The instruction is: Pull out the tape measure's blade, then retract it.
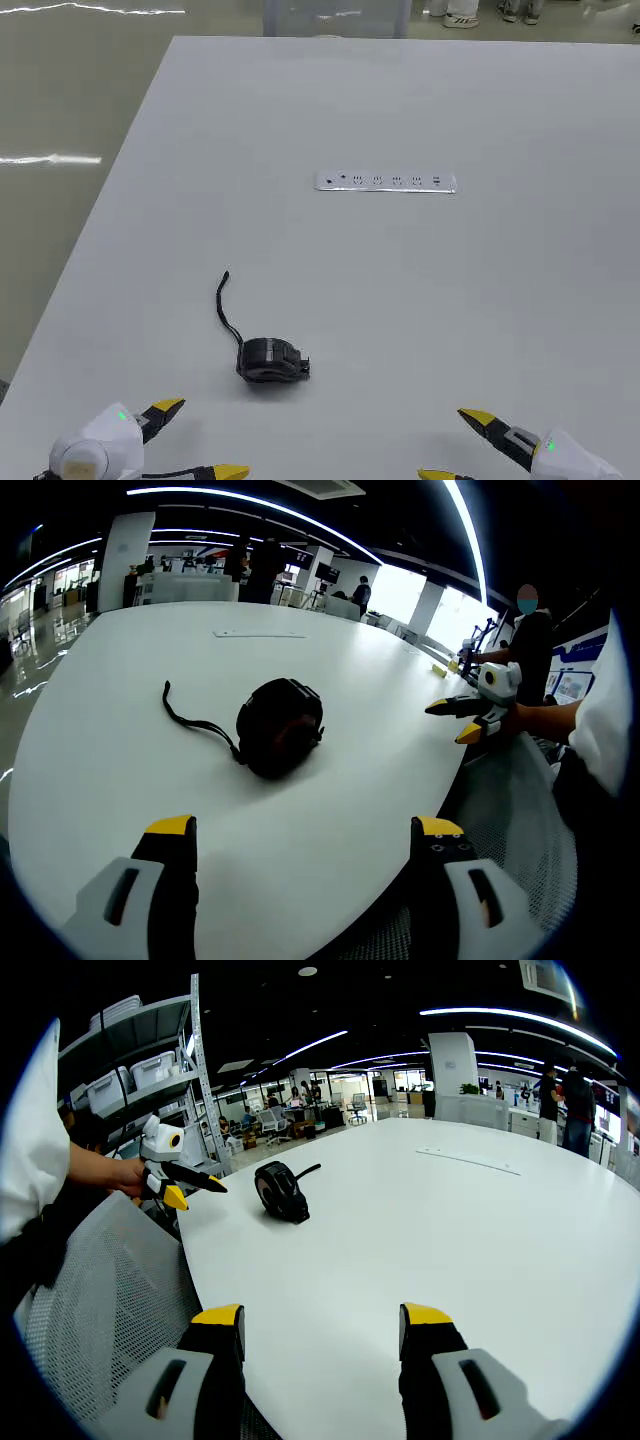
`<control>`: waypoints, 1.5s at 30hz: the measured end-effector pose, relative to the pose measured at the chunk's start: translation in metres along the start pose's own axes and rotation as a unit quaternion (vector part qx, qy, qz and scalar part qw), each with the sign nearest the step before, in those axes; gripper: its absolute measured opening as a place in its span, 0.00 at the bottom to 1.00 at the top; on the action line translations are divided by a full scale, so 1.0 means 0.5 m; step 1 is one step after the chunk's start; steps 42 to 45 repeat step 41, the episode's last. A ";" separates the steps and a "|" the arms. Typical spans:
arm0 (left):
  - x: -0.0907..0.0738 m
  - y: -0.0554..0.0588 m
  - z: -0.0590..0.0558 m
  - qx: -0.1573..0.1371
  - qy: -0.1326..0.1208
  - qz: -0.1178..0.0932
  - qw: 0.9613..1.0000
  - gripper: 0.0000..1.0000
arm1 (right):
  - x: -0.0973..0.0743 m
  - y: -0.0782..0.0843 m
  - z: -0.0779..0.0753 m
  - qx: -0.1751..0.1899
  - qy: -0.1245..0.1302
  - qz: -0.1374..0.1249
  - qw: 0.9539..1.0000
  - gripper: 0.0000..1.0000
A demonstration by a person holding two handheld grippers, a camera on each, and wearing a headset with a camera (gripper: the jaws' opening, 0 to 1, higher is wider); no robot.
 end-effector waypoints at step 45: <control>-0.016 0.022 -0.008 -0.004 -0.007 -0.001 1.000 0.90 | -0.034 0.019 0.007 0.018 0.021 -0.009 1.000 0.69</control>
Point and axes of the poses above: the centre of the closed fingertips' face, and the gripper's own axes: x roughly forward along the fingers, z roughly to its left, y roughly out of its underside, the point moved 9 cm from there along -x, roughly backward along the fingers, and after that the axes turned 12 degrees about z, right-handed, at the moved point
